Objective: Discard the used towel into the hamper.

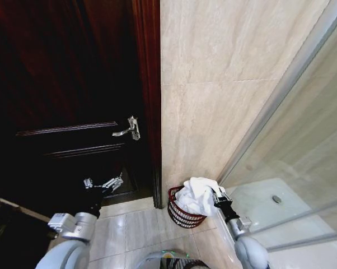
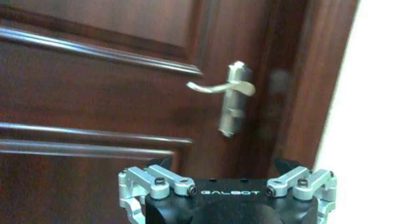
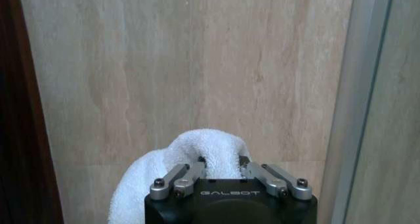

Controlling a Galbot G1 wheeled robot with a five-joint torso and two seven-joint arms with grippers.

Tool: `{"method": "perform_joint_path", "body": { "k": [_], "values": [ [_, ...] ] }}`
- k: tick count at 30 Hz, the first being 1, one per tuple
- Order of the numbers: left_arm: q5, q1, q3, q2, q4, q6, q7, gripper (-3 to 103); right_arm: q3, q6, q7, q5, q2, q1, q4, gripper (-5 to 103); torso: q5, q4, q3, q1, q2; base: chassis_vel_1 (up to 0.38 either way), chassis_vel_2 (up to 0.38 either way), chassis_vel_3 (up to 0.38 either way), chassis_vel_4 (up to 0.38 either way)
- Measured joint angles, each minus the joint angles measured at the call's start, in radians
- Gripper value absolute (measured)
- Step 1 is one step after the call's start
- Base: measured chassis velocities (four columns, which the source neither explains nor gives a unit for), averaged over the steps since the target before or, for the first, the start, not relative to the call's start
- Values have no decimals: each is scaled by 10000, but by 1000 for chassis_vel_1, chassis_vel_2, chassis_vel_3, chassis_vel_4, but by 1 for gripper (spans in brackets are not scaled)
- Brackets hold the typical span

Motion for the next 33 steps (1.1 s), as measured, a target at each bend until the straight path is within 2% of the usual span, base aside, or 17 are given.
{"method": "perform_joint_path", "body": {
  "k": [1, 2, 5, 12, 16, 18, 19, 25, 27, 33],
  "values": [
    [-145, 15, 3, 229, 148, -109, 392, 100, -24, 7, 51, 54, 5, 49, 14, 18, -1, 0, 0, -1, 0, 0, 0, 0, 0],
    [-145, 15, 3, 229, 148, -109, 392, 100, -24, 7, 51, 54, 5, 49, 14, 18, -1, 0, 0, -1, 0, 0, 0, 0, 0],
    [-553, 4, 202, 860, 579, 122, 880, 100, -46, 87, 100, 139, -4, 127, 19, 18, -1, 0, 0, 0, 0, 0, 0, 0, 0],
    [-679, 5, 665, 1756, 1353, 460, 1201, 100, -47, 37, 110, 174, -64, 249, 79, 18, -3, -1, 0, 0, -1, 0, 0, 0, 0],
    [-753, -109, 1236, 2515, 2328, 590, 1590, 99, -98, -24, 9, 246, -270, 331, 196, 18, -2, 1, 0, 0, 0, 0, 0, 0, 0],
    [-748, -220, 1354, 2645, 2554, 586, 1673, 99, -110, -24, -22, 254, -327, 340, 196, 18, -2, 0, 0, 0, -1, 0, 0, 0, 0],
    [-638, -656, 1789, 2951, 3201, 550, 1816, 98, -144, -24, -47, 270, -410, 350, 250, 18, -2, -3, 0, 0, -1, 0, 0, 0, 0],
    [-211, -1432, 2627, 3163, 4138, 264, 2041, 98, -210, -19, -15, 286, -389, 221, 468, 18, -1, 1, 0, 0, -1, 0, 0, 0, 0],
    [-210, -1899, 3001, 3302, 4615, -9, 2232, 98, -221, -19, -7, 287, -359, 163, 574, 18, -2, -1, 0, 0, -1, 0, 0, 0, 0],
    [-443, -2750, 3538, 3636, 5156, -311, 2595, 97, -258, -88, -7, 292, -412, 165, 675, 18, -2, -1, 0, 0, -1, 0, 0, 0, 0]
  ]
}}
